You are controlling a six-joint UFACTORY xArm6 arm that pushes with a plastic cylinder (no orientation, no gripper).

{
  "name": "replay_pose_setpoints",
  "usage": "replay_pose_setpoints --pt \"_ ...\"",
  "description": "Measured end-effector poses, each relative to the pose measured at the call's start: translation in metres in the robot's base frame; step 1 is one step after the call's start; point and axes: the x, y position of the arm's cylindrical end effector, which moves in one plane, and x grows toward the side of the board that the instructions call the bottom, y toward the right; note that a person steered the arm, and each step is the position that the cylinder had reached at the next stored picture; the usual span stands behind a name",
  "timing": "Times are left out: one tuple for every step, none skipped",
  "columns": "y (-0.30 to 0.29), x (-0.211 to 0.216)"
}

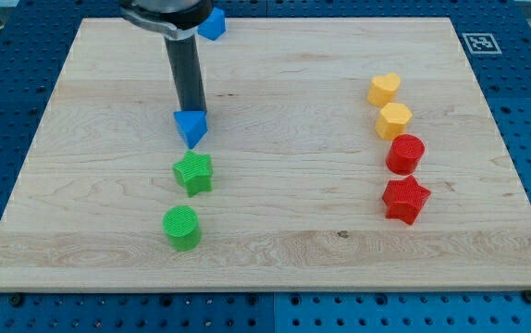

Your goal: Push the blue cube down a bit

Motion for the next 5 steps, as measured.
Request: replay_pose_setpoints --pt "-0.003 0.003" --pt "-0.018 -0.047" --pt "-0.05 -0.124" --pt "-0.08 -0.212" --pt "-0.075 -0.213"
